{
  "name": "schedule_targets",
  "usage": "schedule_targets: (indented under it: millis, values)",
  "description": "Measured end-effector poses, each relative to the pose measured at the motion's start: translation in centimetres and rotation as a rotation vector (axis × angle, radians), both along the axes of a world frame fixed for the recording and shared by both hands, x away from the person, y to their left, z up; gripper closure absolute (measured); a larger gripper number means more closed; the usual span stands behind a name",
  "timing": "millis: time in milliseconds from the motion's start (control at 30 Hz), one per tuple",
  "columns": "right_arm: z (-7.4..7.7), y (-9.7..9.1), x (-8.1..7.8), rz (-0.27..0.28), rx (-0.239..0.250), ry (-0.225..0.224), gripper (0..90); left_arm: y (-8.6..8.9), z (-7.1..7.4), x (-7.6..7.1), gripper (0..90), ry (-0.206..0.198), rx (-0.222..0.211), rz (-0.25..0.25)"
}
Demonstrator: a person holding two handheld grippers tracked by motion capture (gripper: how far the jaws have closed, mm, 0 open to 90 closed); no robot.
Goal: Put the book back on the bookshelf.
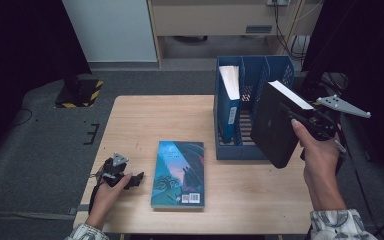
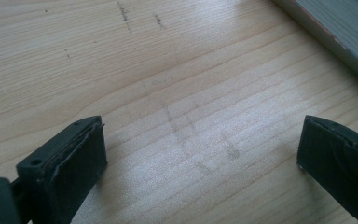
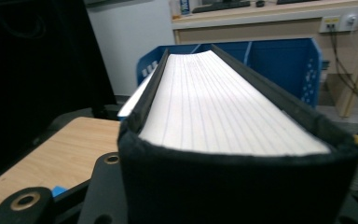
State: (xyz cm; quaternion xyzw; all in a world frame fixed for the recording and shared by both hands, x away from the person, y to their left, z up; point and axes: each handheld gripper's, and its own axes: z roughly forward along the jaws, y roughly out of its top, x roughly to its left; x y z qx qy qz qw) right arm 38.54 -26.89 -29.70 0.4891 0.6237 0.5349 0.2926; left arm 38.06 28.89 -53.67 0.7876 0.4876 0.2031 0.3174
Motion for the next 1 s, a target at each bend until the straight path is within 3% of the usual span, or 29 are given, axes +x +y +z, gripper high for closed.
schedule_targets:
  millis: [300, 467, 700, 1000]
  values:
    - [-0.2, -0.8, 2.0, -0.072, -0.022, 0.002, 53.3, 0.0, 0.0, 0.0, 0.2, 0.001, 0.000, 0.000]
    - [-0.2, -1.1, 2.3, -0.090, -0.014, -0.002, 53.3, 0.0, 0.0, 0.0, 0.2, 0.001, 0.000, 0.000]
    - [-0.2, -1.5, 2.7, -0.112, -0.039, -0.005, 53.3, 0.0, 0.0, 0.0, 0.1, 0.001, -0.001, 0.001]
    - [-0.7, -2.4, 4.2, -0.152, -0.045, 0.007, 53.3, 0.0, 0.0, 0.0, 0.0, 0.002, 0.000, 0.000]
